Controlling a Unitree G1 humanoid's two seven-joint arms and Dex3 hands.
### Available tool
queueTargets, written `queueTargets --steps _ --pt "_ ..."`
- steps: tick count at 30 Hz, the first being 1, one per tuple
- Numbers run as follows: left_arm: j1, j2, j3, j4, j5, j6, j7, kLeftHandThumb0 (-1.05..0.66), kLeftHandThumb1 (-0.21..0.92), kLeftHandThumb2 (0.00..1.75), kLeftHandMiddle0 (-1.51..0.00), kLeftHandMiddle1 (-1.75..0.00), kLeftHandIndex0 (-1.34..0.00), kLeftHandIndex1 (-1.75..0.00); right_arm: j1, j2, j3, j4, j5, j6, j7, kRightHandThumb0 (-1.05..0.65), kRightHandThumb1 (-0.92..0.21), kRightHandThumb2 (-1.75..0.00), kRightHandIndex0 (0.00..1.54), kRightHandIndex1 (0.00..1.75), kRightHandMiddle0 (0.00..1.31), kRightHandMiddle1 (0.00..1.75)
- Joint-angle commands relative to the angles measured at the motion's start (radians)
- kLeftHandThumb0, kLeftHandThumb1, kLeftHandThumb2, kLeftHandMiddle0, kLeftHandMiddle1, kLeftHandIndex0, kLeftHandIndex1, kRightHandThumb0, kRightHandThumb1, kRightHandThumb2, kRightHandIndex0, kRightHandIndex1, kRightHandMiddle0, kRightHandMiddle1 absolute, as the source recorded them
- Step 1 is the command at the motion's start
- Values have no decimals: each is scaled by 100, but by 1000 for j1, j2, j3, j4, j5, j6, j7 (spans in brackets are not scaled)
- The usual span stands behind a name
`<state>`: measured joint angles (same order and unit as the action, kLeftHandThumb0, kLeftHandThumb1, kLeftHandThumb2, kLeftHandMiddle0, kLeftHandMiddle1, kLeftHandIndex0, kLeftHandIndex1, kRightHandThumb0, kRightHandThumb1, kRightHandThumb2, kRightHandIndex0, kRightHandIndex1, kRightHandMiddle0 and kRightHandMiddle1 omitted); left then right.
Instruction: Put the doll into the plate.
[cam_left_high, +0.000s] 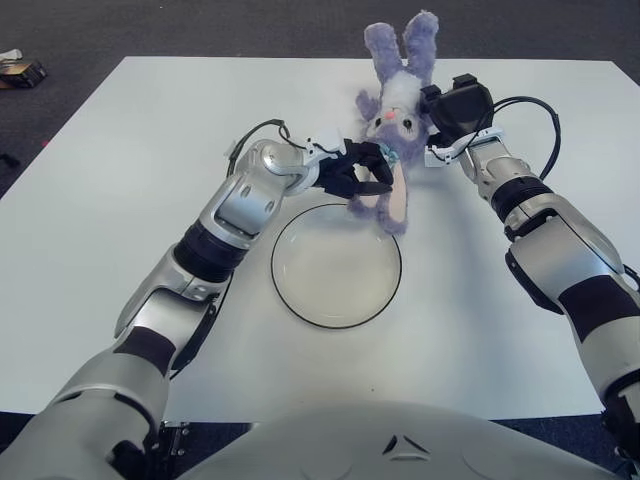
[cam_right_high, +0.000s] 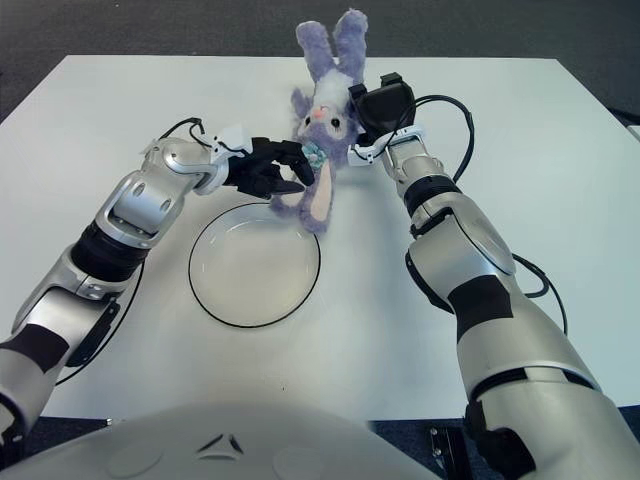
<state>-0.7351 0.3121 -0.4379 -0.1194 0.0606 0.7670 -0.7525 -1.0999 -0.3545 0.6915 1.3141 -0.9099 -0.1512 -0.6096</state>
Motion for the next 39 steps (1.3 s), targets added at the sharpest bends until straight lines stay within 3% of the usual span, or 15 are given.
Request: queueTargets --steps 1,3,5,8,10,14,24,31,34,39 --pt "-3 9 4 -8 -6 8 -1 -50 92 25 -41 -147 -24 -142 18 -8 -10 -5 14 -7 11 0 -44 -104 50 174 60 134" --pt "-5 11 8 -5 -10 9 -1 -50 92 25 -41 -147 -24 -142 31 -12 -31 -23 36 -7 15 0 -44 -104 51 174 60 134" --pt "-8 11 14 3 -14 7 1 -49 92 24 -41 -146 -24 -140 50 -19 -63 -51 67 -6 22 0 -50 -89 57 163 62 124" --pt "-8 9 19 15 -11 -1 13 -49 92 24 -42 -143 -25 -137 79 -32 -102 -97 105 -10 37 0 -62 -64 64 148 66 109" --pt "-7 7 20 24 -6 -10 25 -48 92 24 -43 -142 -25 -136 102 -44 -131 -136 133 -11 50 0 -74 -35 73 131 72 98" --pt "-8 6 13 45 5 -30 41 -47 92 23 -42 -144 -25 -136 147 -66 -169 -218 161 -5 75 0 -84 -11 81 118 77 89" --pt "-17 3 4 94 17 -64 53 -47 92 22 -37 -153 -24 -135 280 -121 -271 -508 213 100 229 0 -87 -3 87 110 80 84" --pt "-16 7 9 104 18 -77 50 -47 92 23 -36 -154 -22 -134 426 -152 -406 -820 301 241 399 0 -86 -1 90 106 82 83" --pt "-15 8 10 104 18 -79 51 -47 92 23 -35 -154 -22 -134 471 -154 -456 -926 341 305 480 0 -85 -1 95 98 86 79" --pt "-12 9 9 99 22 -78 55 -46 92 23 -35 -155 -22 -135 520 -140 -545 -1062 431 431 619 0 -84 -1 101 86 83 87"
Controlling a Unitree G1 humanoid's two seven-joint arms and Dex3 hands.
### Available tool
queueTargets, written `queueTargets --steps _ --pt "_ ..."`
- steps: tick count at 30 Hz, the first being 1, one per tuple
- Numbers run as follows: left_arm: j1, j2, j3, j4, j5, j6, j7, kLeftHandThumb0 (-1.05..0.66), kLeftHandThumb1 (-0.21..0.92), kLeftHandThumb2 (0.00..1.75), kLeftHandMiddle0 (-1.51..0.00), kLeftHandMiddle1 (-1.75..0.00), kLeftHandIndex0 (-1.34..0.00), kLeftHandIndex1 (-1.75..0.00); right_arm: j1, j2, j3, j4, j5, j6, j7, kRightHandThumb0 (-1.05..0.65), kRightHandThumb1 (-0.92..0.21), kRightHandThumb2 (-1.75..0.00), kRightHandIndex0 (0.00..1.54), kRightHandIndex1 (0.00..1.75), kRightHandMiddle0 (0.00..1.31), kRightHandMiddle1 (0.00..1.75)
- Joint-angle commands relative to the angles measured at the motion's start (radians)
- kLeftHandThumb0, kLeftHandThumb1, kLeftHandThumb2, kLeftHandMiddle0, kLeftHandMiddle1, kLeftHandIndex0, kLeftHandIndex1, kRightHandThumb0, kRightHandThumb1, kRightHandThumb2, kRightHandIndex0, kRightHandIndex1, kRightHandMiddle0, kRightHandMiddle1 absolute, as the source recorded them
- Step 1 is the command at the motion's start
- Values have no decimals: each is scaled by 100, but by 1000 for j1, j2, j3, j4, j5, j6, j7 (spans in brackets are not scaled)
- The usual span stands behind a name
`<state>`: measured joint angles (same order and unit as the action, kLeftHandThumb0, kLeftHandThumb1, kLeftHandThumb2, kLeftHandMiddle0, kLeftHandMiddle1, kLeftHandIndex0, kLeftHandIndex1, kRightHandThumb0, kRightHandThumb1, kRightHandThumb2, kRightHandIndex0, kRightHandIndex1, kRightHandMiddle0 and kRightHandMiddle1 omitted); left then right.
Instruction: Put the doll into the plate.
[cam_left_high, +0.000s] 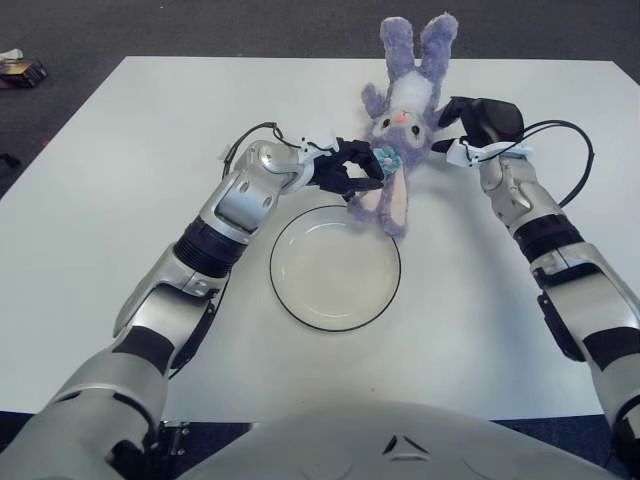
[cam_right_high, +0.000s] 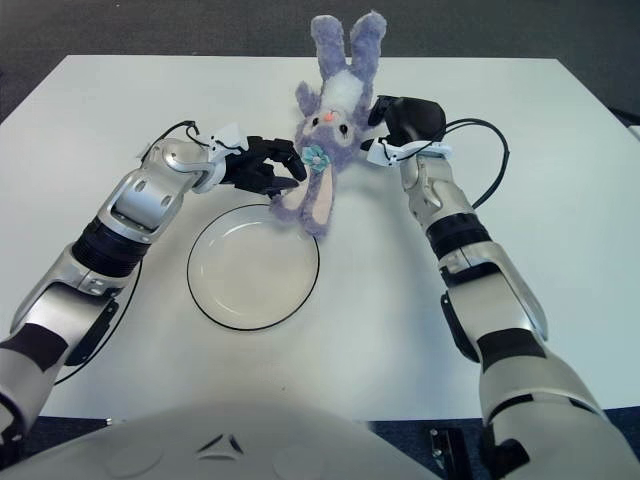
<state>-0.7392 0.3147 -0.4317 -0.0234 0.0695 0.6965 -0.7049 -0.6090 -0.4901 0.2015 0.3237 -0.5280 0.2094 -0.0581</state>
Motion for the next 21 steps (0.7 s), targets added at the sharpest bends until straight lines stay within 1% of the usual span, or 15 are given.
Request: queueTargets --steps 1,4,7,9,11,12,13,16,21 --pt "-7 7 3 3 14 -7 9 -46 92 23 -35 -155 -22 -135 35 -2 -71 -88 68 89 91 0 -84 -1 102 85 83 88" --pt "-7 6 2 4 17 -8 12 -46 92 23 -35 -155 -22 -135 49 0 -99 -125 103 127 139 0 -83 -1 106 76 81 93" --pt "-4 5 1 12 26 -23 20 -46 92 23 -35 -155 -22 -135 74 -12 -138 -174 155 157 205 0 -82 0 111 68 81 95" --pt "-1 5 0 27 41 -57 34 -46 92 23 -35 -155 -23 -136 93 -17 -177 -205 208 179 256 0 -82 0 114 61 82 96" --pt "3 5 -1 38 54 -89 47 -46 92 23 -35 -155 -23 -137 102 -18 -198 -222 236 195 285 0 -81 0 116 58 82 96" --pt "4 6 -1 42 60 -104 53 -46 92 23 -35 -155 -22 -137 105 -19 -205 -228 244 202 294 0 -81 0 116 57 82 97" --pt "7 8 -2 49 72 -132 67 -46 92 24 -32 -157 -19 -141 108 -18 -212 -235 257 214 306 0 -81 0 119 52 83 97" --pt "10 9 -4 70 105 -191 99 -46 92 23 -34 -156 -20 -142 116 -17 -227 -259 279 248 328 0 -81 0 120 49 83 98" --pt "-7 0 -2 133 140 -244 124 -47 92 22 -34 -155 -21 -144 130 -16 -240 -297 297 289 348 0 -81 0 121 46 82 101"
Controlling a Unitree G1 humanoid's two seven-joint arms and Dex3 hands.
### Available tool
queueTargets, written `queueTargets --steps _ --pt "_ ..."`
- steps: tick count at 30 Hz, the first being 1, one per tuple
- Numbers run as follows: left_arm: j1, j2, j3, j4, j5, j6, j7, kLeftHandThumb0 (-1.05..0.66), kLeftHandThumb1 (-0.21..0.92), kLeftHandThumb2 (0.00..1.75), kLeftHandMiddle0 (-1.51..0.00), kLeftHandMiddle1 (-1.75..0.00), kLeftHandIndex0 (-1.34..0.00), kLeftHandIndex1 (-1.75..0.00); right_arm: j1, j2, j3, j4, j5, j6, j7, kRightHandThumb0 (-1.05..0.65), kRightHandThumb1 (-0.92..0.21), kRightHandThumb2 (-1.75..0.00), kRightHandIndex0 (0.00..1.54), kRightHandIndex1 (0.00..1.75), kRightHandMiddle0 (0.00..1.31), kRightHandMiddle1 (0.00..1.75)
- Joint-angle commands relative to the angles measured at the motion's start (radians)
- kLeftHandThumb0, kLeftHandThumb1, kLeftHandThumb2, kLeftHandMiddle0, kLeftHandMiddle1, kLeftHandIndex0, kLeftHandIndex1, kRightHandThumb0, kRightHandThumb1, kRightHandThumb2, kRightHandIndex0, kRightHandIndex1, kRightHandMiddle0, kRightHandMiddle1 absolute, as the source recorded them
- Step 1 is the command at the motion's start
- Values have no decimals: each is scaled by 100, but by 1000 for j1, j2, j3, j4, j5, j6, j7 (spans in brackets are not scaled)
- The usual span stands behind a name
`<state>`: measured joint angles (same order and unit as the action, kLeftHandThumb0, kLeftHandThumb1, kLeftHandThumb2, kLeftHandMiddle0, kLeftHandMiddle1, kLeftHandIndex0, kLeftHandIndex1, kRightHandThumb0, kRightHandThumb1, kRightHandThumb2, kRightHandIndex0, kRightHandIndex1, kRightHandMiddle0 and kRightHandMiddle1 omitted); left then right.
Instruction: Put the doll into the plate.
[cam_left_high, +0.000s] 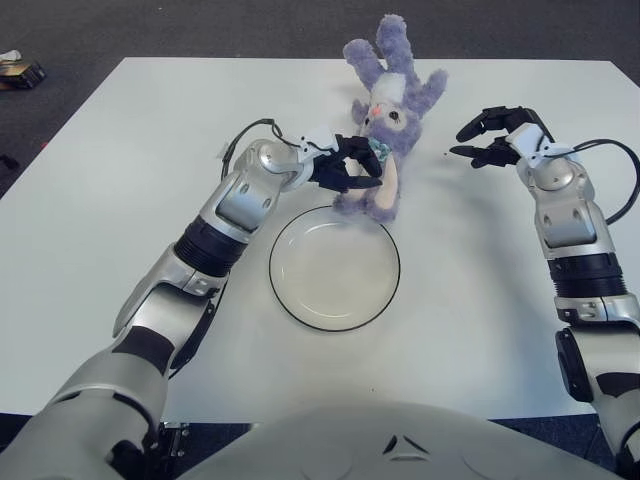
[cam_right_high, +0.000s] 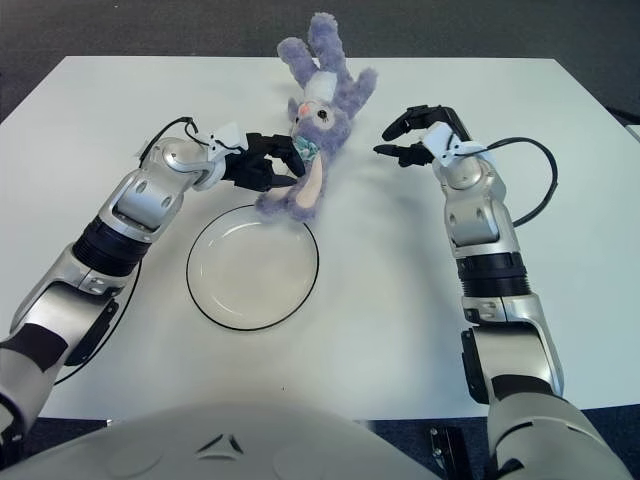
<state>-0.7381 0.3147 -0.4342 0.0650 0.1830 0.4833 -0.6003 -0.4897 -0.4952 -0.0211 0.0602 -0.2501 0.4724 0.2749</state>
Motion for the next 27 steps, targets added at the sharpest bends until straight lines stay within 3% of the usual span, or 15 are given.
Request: queueTargets --steps 1,19,24,27 --pt "-15 -4 3 63 30 -37 23 -47 92 22 -33 -155 -21 -144 15 -11 -20 -44 23 33 18 0 -81 0 121 46 82 102" --pt "-43 -26 39 201 78 -132 76 -48 92 18 -30 -147 -18 -146 40 -18 -39 -101 40 43 24 0 -81 0 121 45 81 102" --pt "-43 -22 41 214 90 -167 81 -52 92 18 -29 -142 -17 -134 44 -17 -35 -103 39 39 21 0 -81 0 121 44 81 102" --pt "-44 8 8 219 141 -246 91 -58 92 20 -26 -133 -15 -119 49 -15 -32 -107 36 36 19 0 -81 0 121 44 81 102"
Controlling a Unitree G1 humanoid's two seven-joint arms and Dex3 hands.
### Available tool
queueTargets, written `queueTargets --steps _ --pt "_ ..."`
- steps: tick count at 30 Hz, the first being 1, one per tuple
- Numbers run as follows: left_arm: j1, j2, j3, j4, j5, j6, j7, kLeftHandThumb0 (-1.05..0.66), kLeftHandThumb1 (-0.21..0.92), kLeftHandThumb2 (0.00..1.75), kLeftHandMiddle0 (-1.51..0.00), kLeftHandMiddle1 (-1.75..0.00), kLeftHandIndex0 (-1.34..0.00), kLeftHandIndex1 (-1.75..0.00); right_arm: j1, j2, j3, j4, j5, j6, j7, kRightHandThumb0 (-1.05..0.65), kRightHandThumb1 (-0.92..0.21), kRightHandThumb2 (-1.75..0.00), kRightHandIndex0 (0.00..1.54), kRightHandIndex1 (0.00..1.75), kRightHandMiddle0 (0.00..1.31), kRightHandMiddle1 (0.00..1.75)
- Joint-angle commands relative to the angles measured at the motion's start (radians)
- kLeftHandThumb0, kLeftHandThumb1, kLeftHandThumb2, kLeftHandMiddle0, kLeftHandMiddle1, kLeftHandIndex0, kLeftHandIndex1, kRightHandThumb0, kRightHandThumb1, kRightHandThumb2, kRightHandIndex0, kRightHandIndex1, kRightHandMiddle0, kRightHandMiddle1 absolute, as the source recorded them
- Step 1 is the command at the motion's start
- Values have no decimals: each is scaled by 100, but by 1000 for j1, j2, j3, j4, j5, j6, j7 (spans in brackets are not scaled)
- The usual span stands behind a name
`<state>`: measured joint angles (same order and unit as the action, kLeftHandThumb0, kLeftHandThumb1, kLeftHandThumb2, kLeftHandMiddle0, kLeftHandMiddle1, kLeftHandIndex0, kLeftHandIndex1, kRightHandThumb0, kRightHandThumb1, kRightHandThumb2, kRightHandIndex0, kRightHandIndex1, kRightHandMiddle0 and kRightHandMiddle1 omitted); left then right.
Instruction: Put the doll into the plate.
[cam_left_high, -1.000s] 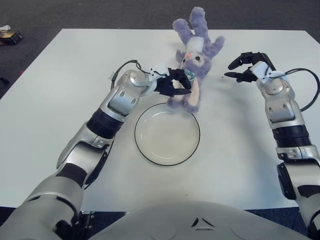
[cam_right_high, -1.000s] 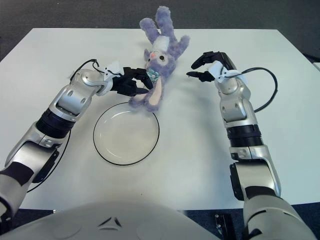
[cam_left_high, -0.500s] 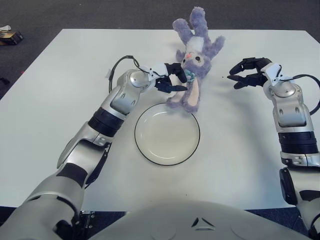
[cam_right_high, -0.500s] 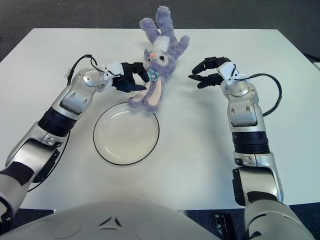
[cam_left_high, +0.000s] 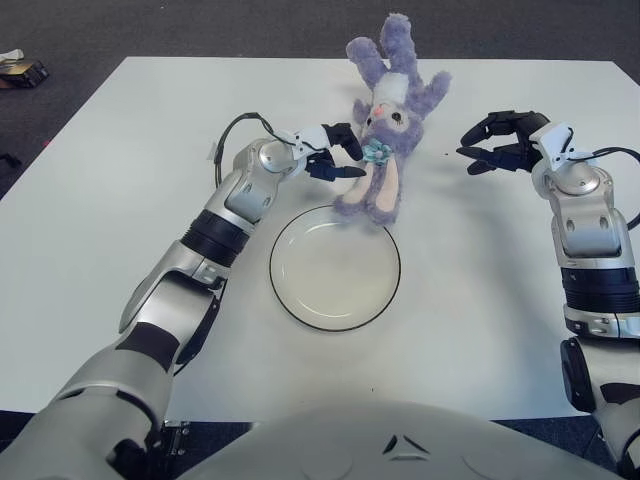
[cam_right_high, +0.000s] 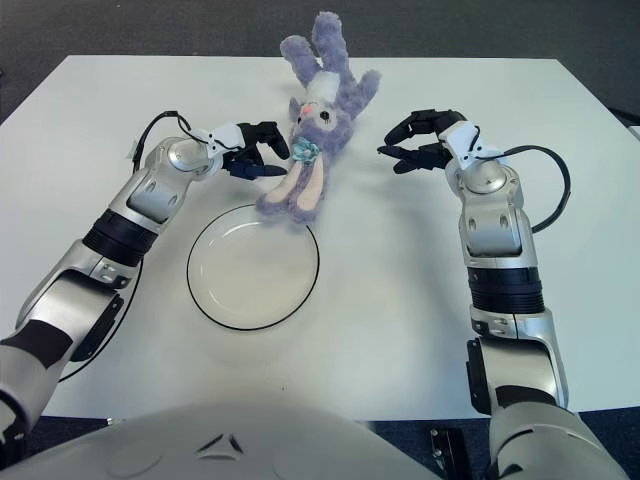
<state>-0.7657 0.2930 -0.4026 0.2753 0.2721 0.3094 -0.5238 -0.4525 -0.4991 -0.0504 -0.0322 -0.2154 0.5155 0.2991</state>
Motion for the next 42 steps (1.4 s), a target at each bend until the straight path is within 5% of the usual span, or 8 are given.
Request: queueTargets --steps 1,5,10,15,19,23,42 --pt "-19 43 -39 12 76 -105 18 -63 92 23 -25 -122 -13 -109 13 -10 -2 -16 1 -7 -6 0 -81 0 122 44 81 102" --pt "-25 83 -87 4 165 -189 7 -75 92 31 -23 -81 -10 -85 15 -8 2 -20 -1 -6 -8 0 -81 0 122 44 82 102" --pt "-17 84 -86 -7 196 -209 -6 -81 92 35 -24 -55 -11 -69 16 -6 4 -22 -2 -3 -10 0 -81 0 122 44 82 102" --pt "-14 79 -77 -5 206 -216 -11 -82 92 36 -24 -50 -11 -66 16 -7 4 -23 -2 -3 -10 0 -81 0 122 44 82 102" --pt "-34 -11 18 15 11 2 -165 -84 92 40 -36 -52 -12 -65 26 -8 9 -39 -10 -5 -15 0 -81 0 122 43 82 102" --pt "-58 -31 38 30 -34 70 -202 -84 92 41 -44 -52 -15 -64 29 -9 10 -45 -14 -5 -18 0 -81 0 122 43 82 102" --pt "-73 -13 27 16 -71 61 -271 -77 92 50 -66 -21 -33 -43 42 -11 6 -58 -17 -15 -21 0 -81 0 123 42 82 102"
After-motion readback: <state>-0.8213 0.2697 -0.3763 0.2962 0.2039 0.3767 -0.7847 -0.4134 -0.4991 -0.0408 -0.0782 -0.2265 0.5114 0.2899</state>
